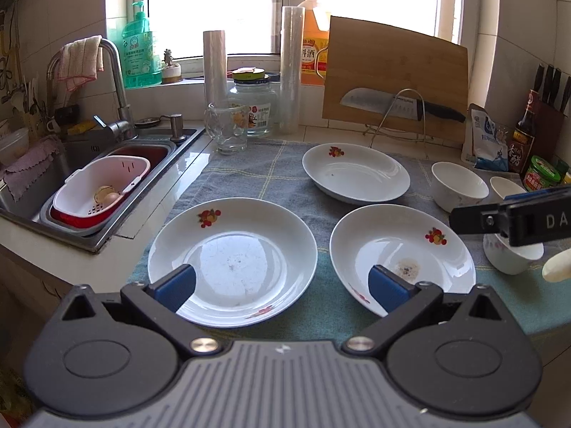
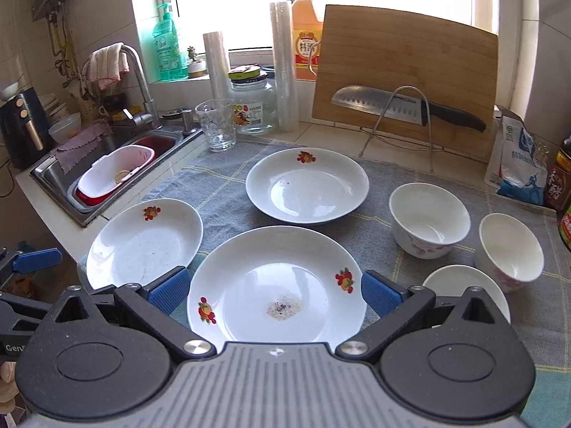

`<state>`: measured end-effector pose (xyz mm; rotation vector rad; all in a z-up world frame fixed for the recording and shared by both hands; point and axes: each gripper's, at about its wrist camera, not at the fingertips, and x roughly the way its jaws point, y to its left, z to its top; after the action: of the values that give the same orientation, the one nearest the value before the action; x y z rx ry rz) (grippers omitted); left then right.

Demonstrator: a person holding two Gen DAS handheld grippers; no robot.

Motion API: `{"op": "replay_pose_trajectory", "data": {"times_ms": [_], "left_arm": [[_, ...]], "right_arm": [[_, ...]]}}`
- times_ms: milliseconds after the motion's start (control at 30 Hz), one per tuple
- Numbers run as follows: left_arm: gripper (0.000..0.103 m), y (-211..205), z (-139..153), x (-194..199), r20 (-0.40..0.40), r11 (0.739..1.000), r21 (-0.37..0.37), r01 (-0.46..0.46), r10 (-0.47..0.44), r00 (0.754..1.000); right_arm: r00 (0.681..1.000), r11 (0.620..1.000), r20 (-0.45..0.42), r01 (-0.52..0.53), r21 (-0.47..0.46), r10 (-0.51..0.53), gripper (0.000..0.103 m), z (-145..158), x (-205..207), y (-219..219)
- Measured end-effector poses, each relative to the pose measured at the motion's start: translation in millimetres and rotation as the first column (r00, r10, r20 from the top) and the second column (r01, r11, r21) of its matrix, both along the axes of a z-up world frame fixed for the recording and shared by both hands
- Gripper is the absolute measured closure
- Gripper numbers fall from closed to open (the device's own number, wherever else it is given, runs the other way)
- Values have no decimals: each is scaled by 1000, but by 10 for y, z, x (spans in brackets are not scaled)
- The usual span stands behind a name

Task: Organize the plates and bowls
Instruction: 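Move the right tool to a fruit-print white plate and close on its rim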

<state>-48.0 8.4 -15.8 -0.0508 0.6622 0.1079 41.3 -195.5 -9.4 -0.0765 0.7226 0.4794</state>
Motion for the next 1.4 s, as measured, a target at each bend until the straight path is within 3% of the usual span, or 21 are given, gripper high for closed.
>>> {"op": "replay_pose_trajectory", "data": {"times_ms": [233,467,833,1167,1300,1400], "left_arm": [[1,313,-332,-91,-31,1000,-5,30,-30,999],[1,607,-635,-59,-49,1000,22,5,-4,999],[1,841,-850,89,-33,989,40,141,-139,990],[1,915,-944,247,-24,965,42,258,-257,966],[1,933,-963,280,-27,957,50,286,-285,958],[1,951,-967,301,-28,953,43,301,-300,954]], "right_arm": [[991,992,42,-124,-30,125,0,-63,101,327],[971,972,43,-232,-45,234,0,-136,210,722],[950,949,-52,-311,-45,309,0,-350,471,1190],[926,928,-105,-369,-55,362,0,-454,874,1458],[907,909,-114,-413,-49,406,5,-482,1063,1585],[880,887,-141,-462,-27,454,17,-533,1218,1689]]}}
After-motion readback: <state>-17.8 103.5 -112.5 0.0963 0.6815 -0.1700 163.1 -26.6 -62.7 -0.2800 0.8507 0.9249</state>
